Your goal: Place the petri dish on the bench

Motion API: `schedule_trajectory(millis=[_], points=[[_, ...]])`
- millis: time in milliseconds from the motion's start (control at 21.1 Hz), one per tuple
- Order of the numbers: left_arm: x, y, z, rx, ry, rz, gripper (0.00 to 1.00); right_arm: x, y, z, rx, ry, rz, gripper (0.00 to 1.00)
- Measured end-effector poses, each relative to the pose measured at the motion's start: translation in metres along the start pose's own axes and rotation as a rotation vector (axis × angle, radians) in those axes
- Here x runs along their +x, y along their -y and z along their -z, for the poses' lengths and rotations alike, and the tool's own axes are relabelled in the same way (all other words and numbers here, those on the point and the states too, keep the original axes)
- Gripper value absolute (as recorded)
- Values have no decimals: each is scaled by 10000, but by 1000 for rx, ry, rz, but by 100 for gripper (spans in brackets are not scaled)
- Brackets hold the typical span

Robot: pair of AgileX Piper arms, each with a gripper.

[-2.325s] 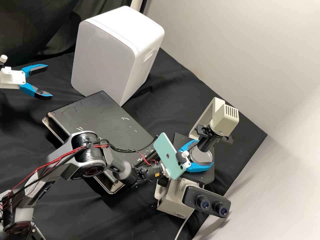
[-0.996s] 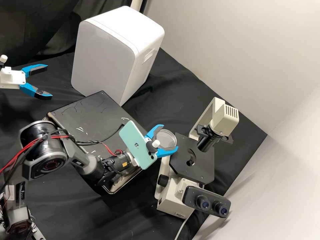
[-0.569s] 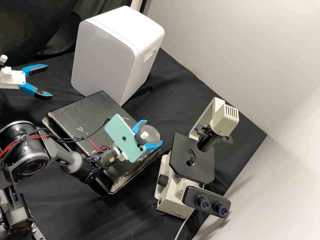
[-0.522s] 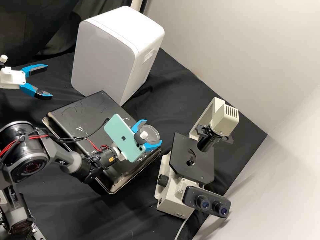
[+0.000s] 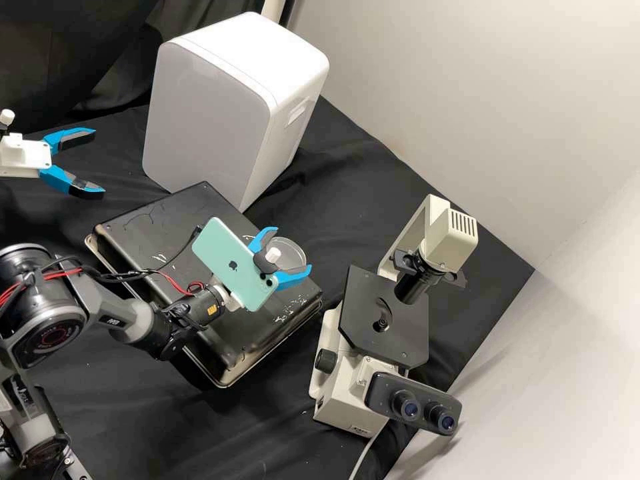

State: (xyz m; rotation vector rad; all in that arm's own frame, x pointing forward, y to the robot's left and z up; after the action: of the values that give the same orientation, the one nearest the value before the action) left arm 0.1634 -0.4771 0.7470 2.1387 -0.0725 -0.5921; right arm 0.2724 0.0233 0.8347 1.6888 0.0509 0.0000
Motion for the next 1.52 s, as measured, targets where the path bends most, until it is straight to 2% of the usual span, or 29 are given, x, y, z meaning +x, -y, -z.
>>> schedule_trajectory(millis=[190, 237, 380, 474, 712, 996, 1044, 1518], points=[[0, -1, 4, 0, -2, 0, 100, -2, 29, -25, -24, 10, 8, 0], [0, -1, 4, 0, -2, 0, 100, 7, 41, -37, -22, 16, 5, 0], [0, -1, 4, 0, -2, 0, 100, 45, 114, -107, -22, 38, 17, 0], [0, -1, 4, 0, -2, 0, 100, 61, 146, -160, -40, 57, 27, 0], [0, -1, 4, 0, -2, 0, 100, 127, 219, -279, -53, 83, 39, 0], [0, 0, -1, -1, 0, 0, 100, 153, 249, -319, -57, 71, 32, 0], [1, 2, -9, 0, 5, 1, 100, 154, 247, -317, -57, 69, 30, 100], [1, 3, -17, 0, 9, 2, 100, 154, 246, -316, -76, 67, 30, 100]])
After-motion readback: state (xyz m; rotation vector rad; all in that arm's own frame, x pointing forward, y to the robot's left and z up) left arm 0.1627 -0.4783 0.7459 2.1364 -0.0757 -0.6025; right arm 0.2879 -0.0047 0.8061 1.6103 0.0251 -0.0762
